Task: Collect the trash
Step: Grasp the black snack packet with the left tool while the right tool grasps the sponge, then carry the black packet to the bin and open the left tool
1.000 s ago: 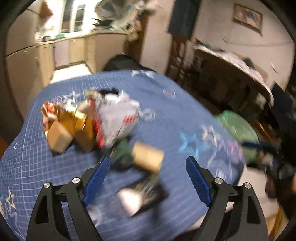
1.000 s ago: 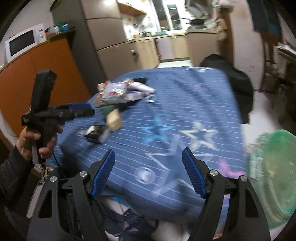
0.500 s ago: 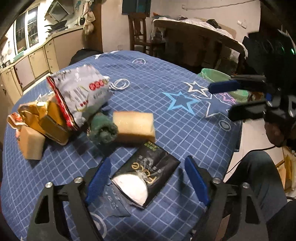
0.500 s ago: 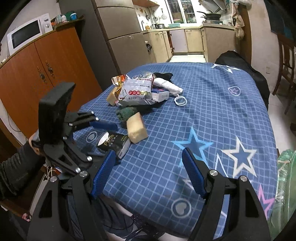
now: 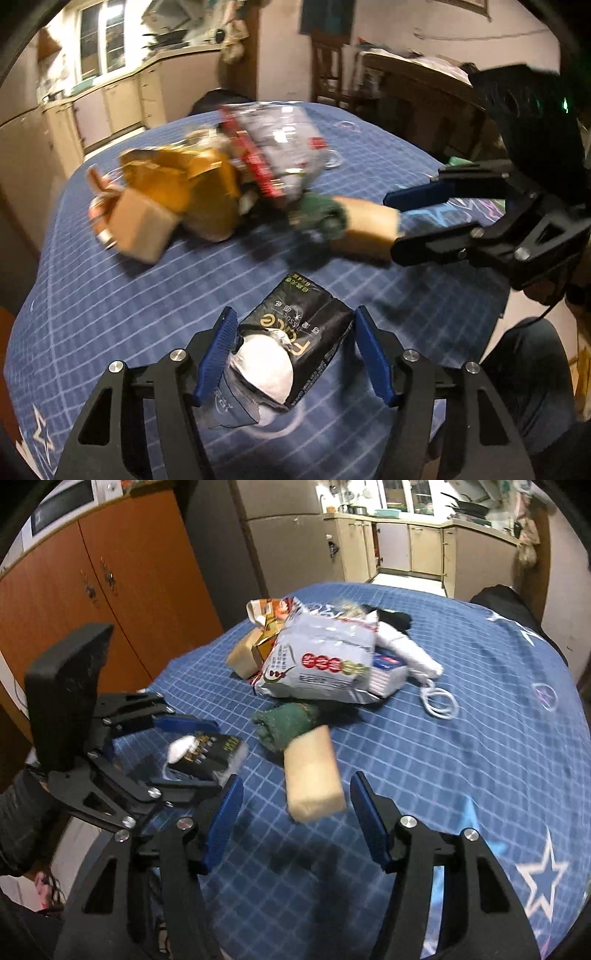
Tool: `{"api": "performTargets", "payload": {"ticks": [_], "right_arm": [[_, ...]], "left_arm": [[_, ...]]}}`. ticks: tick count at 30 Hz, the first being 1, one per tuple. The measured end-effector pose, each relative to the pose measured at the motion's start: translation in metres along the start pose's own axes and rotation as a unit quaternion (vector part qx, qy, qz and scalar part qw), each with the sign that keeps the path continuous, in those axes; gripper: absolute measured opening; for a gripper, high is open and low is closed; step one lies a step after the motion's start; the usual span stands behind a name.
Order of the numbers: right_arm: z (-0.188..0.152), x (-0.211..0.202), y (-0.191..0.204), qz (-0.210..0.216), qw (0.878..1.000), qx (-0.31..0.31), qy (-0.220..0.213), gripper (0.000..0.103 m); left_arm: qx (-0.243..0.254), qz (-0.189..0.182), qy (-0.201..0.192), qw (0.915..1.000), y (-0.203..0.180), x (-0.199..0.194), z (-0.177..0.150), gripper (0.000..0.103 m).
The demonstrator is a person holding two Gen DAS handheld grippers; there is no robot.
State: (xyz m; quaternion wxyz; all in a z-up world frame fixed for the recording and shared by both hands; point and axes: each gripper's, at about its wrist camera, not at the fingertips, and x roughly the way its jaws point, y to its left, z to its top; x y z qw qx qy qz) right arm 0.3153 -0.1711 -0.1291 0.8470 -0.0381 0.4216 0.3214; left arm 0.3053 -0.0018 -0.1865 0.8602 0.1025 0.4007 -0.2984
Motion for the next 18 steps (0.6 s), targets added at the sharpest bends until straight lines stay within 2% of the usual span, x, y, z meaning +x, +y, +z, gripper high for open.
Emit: {"api": "performTargets", "payload": {"ticks": [4,6,13,18], "right_arm": [[0.002,0.014,0.001,-0.028,0.999,-0.014,0.014,0.044],[-0.001,0.016,0.0,-0.047,0.999,-0.012,0.016,0.031],[-0.018,0.0,-0.001,-0.079,0.997,0.022,-0.016,0.03],[-0.03,-0.031,0.01,-0.103,0.992,0.045,-0.063,0.03]], "left_arm": [[-0.016,0.016,-0.002,0.9997,0.007,-0.004,-0.002,0.065],[-0.023,0.025,-0.004,0.9994,0.007,-0.007,-0.003,0.065],[-0.073,0.073,-0.019,0.9945,-0.018,-0.01,-0.008,0.063],[-0.118,0.1,-0.045,0.9869,-0.032,-0.027,-0.011,0.063]]}}
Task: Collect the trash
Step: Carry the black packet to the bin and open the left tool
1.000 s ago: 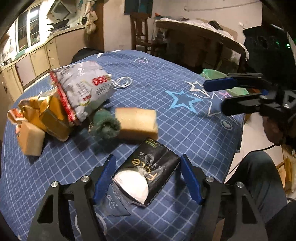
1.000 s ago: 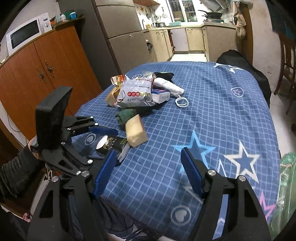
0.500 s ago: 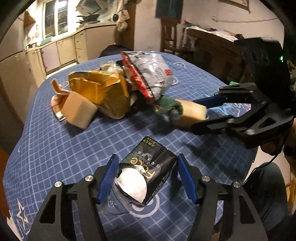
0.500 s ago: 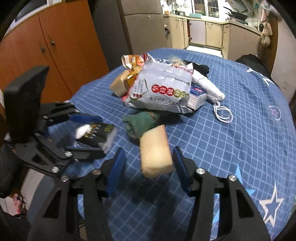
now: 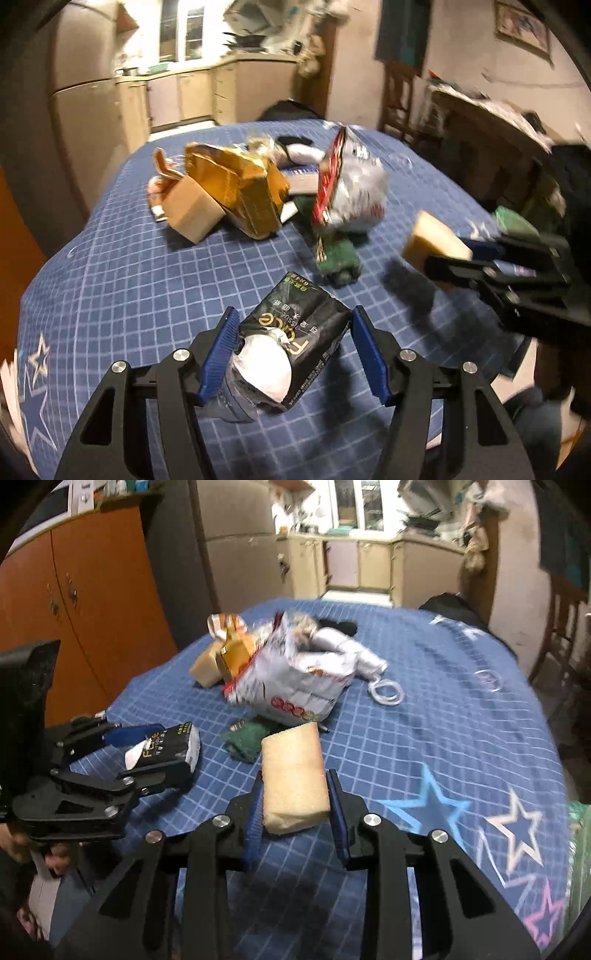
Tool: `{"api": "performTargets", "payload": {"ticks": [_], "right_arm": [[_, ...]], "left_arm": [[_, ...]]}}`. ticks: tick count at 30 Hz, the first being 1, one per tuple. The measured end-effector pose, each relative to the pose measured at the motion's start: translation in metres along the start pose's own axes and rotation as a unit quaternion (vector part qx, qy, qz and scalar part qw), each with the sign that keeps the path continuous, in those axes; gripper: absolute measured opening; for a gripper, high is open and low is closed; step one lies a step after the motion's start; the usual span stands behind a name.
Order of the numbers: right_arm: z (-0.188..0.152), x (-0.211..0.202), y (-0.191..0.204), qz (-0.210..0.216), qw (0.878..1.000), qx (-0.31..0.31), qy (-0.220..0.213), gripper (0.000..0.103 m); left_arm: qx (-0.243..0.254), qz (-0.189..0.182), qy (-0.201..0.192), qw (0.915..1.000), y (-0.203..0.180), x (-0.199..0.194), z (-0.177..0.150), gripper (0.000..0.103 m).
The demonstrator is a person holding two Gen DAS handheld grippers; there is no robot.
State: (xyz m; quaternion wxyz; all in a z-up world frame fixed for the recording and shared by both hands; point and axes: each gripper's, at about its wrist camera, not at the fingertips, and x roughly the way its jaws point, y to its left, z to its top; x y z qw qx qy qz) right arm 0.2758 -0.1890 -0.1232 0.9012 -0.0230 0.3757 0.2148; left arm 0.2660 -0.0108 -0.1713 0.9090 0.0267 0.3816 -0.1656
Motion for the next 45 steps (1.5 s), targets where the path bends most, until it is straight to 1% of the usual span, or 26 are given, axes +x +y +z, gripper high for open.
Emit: {"api": "performTargets", "payload": {"ticks": [4,6,8,12,15,17,19,21,24,27,32,36,38,41,42,45], "right_arm": [[-0.003,-0.034,0.006,-0.025,0.999,0.007,-0.041,0.03],[-0.002,-0.053,0.009,-0.036,0.997,0.016,-0.066,0.03],[-0.002,-0.069,0.011,-0.047,0.995,0.021,-0.086,0.03],[-0.002,-0.101,0.014,-0.075,0.989,0.031,-0.124,0.03],[-0.004,-0.121,0.011,-0.098,0.985,0.032,-0.14,0.03],[-0.004,-0.13,0.006,-0.109,0.982,0.039,-0.147,0.03],[-0.004,-0.14,-0.002,-0.12,0.98,0.045,-0.153,0.03],[-0.005,-0.154,-0.013,-0.132,0.977,0.054,-0.159,0.03],[-0.006,-0.169,-0.031,-0.15,0.973,0.064,-0.164,0.03],[-0.007,-0.181,-0.049,-0.167,0.969,0.069,-0.166,0.03],[-0.009,-0.199,-0.081,-0.193,0.965,0.074,-0.162,0.03],[-0.011,-0.211,-0.115,-0.217,0.962,0.076,-0.15,0.03],[-0.013,-0.216,-0.138,-0.226,0.96,0.087,-0.139,0.03],[-0.019,-0.224,-0.171,-0.241,0.958,0.1,-0.121,0.03],[-0.021,-0.225,-0.182,-0.241,0.958,0.107,-0.114,0.03],[-0.028,-0.228,-0.219,-0.246,0.957,0.129,-0.088,0.03]], "left_arm": [[-0.045,0.026,-0.031,0.9982,-0.006,-0.021,0.003,0.063],[-0.059,0.04,-0.052,0.9961,-0.015,-0.037,0.006,0.063],[-0.067,0.045,-0.073,0.9941,-0.027,-0.053,0.017,0.063],[-0.072,0.052,-0.111,0.9899,-0.048,-0.084,0.029,0.063],[-0.065,0.062,-0.136,0.9866,-0.068,-0.104,0.038,0.063],[-0.057,0.062,-0.144,0.986,-0.082,-0.111,0.046,0.063],[-0.055,0.057,-0.148,0.9858,-0.088,-0.117,0.052,0.063],[-0.05,0.054,-0.15,0.986,-0.096,-0.118,0.057,0.063],[-0.042,0.05,-0.152,0.9863,-0.117,-0.119,0.065,0.063],[-0.036,0.038,-0.151,0.9871,-0.139,-0.117,0.071,0.063],[-0.014,0.013,-0.148,0.9888,-0.192,-0.104,0.09,0.063],[0.006,-0.012,-0.144,0.9894,-0.236,-0.091,0.108,0.063],[0.02,-0.034,-0.135,0.99,-0.27,-0.078,0.12,0.063],[0.039,-0.06,-0.119,0.9903,-0.309,-0.059,0.134,0.063],[0.048,-0.072,-0.109,0.9903,-0.328,-0.049,0.14,0.063],[0.066,-0.097,-0.083,0.9896,-0.363,-0.021,0.15,0.063]]}}
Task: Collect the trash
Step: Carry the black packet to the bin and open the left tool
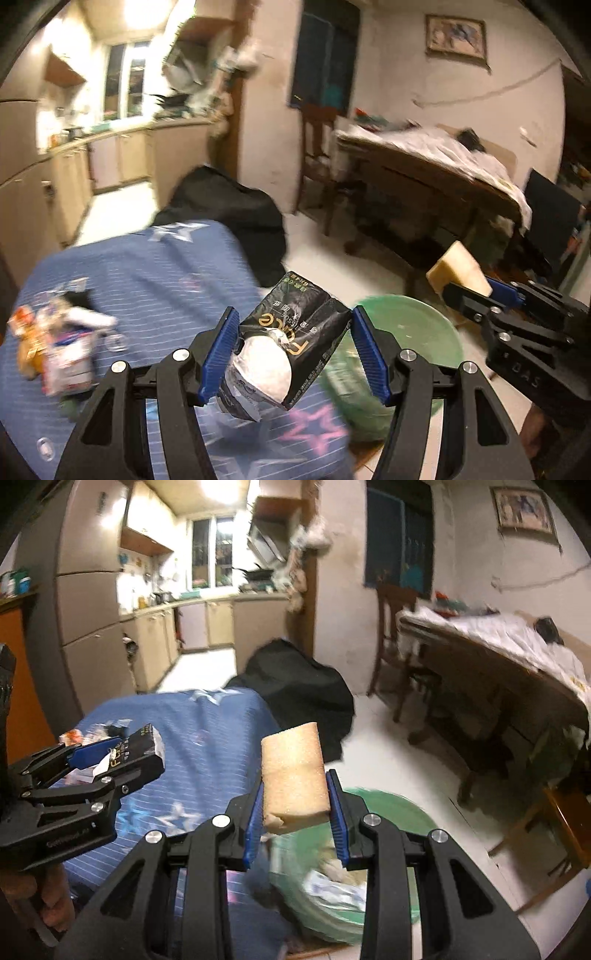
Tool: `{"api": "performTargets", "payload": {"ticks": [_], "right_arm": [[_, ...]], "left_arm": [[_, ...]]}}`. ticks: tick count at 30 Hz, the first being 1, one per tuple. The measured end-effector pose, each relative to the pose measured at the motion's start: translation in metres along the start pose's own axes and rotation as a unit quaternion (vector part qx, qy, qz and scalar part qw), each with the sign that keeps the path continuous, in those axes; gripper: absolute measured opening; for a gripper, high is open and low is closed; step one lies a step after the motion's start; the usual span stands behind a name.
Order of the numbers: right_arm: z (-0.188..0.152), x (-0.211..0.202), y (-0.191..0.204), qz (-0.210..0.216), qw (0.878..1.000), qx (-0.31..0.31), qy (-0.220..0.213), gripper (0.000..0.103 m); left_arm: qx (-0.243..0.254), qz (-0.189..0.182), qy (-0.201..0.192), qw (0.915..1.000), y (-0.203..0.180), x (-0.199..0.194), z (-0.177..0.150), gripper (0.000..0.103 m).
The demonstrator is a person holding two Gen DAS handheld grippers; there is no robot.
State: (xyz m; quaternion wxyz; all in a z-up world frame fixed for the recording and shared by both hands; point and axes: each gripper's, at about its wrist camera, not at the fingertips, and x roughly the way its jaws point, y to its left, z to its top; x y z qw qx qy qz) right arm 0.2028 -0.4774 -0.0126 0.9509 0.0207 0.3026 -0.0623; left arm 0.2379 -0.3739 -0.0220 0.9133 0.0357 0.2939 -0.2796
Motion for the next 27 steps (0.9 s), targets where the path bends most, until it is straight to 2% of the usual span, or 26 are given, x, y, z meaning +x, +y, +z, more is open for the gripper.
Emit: {"api": "performTargets", "payload": {"ticks": [4,6,8,12,16,21,27], "right_arm": [[-0.002,0.029,-0.051,0.001,0.998,0.031,0.06,0.03],[-0.004,0.045,-0.072,0.005,0.995,0.047,0.091,0.03],[-0.005,0.064,-0.094,0.006,0.99,0.063,0.125,0.03],[-0.014,0.088,-0.119,0.013,0.98,0.083,0.181,0.03],[-0.021,0.108,-0.125,0.011,0.972,0.083,0.221,0.03],[-0.032,0.122,-0.132,0.011,0.968,0.083,0.237,0.03],[-0.035,0.126,-0.137,0.012,0.967,0.085,0.24,0.03]], "left_arm": [[0.01,-0.032,0.044,0.9985,-0.039,0.06,0.017,0.063],[0.012,-0.042,0.065,0.997,-0.046,0.085,0.022,0.063],[0.021,-0.056,0.101,0.9931,-0.06,0.121,0.021,0.063],[0.025,-0.059,0.165,0.9842,-0.072,0.182,0.014,0.063],[0.034,-0.052,0.205,0.9768,-0.076,0.224,0.002,0.063],[0.044,-0.05,0.222,0.9727,-0.08,0.249,-0.01,0.063],[0.047,-0.046,0.224,0.9723,-0.075,0.254,-0.019,0.063]]}}
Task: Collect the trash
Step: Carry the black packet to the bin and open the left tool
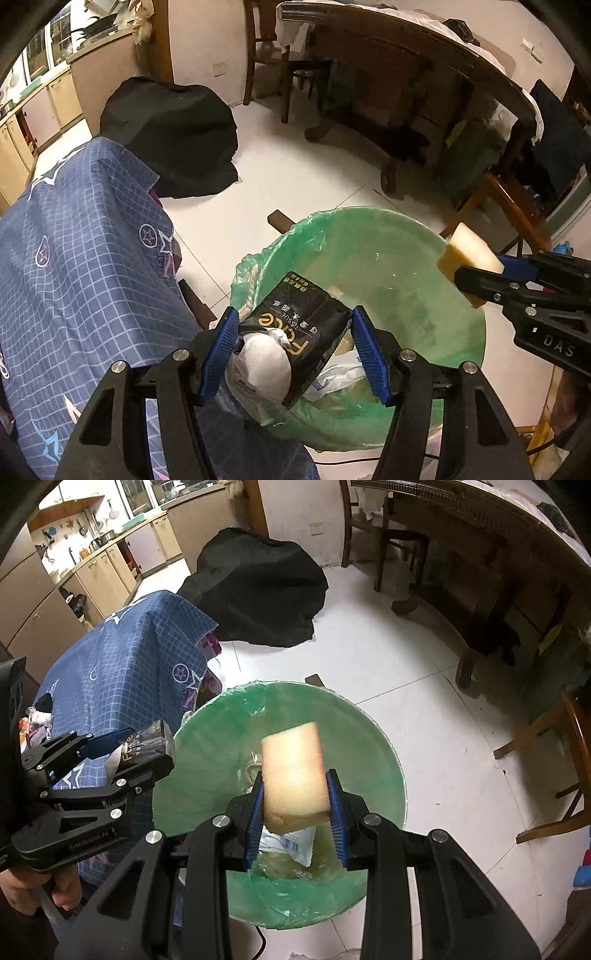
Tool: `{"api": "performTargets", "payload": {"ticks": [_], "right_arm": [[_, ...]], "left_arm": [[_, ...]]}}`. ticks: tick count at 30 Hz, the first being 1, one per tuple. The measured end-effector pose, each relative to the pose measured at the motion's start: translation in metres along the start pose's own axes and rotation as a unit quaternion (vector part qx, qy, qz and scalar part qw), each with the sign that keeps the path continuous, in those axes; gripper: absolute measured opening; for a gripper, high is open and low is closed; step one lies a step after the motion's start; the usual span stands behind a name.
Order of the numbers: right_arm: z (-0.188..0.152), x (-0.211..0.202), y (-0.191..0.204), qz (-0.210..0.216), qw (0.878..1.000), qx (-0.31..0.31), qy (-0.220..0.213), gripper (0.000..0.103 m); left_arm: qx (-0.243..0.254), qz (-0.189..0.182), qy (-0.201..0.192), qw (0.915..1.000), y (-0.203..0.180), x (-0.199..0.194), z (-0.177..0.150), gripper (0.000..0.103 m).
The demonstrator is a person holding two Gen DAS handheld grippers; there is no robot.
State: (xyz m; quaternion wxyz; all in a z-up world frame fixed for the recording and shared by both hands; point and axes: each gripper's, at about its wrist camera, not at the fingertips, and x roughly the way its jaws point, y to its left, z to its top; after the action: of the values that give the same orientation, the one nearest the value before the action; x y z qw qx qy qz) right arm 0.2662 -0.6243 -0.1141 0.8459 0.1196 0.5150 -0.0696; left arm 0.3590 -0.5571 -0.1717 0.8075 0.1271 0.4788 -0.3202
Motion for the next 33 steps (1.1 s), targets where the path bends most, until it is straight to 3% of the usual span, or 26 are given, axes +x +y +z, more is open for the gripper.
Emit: {"api": "performTargets", "payload": {"ticks": [12,13,15,18,24,28,33], "right_arm": [[-0.001,0.003,-0.003,0.001,1.0,0.001,0.0,0.03],[-0.001,0.003,-0.003,0.001,1.0,0.003,0.0,0.031],[-0.002,0.003,-0.005,0.002,1.0,0.007,-0.004,0.044],[-0.004,0.003,-0.007,0.005,1.0,0.013,-0.008,0.045],[-0.008,0.004,-0.011,0.009,1.0,0.02,-0.013,0.048],[-0.014,-0.013,-0.003,0.017,0.999,0.015,-0.049,0.05],[-0.029,-0.052,0.029,0.03,0.993,-0.024,-0.115,0.068]], "left_arm": [[0.011,-0.003,-0.007,0.9999,-0.006,-0.008,0.0,0.066],[0.013,-0.002,-0.008,0.9999,-0.006,-0.007,0.0,0.068],[0.014,0.001,-0.01,0.9999,-0.006,-0.007,0.0,0.074],[0.01,0.007,-0.017,0.9998,-0.003,-0.009,0.0,0.079],[0.004,0.009,-0.023,0.9997,0.004,-0.014,-0.001,0.08],[0.02,0.008,-0.036,0.9991,0.005,-0.027,-0.009,0.08],[0.03,0.002,-0.081,0.9962,0.026,-0.074,-0.031,0.08]]}}
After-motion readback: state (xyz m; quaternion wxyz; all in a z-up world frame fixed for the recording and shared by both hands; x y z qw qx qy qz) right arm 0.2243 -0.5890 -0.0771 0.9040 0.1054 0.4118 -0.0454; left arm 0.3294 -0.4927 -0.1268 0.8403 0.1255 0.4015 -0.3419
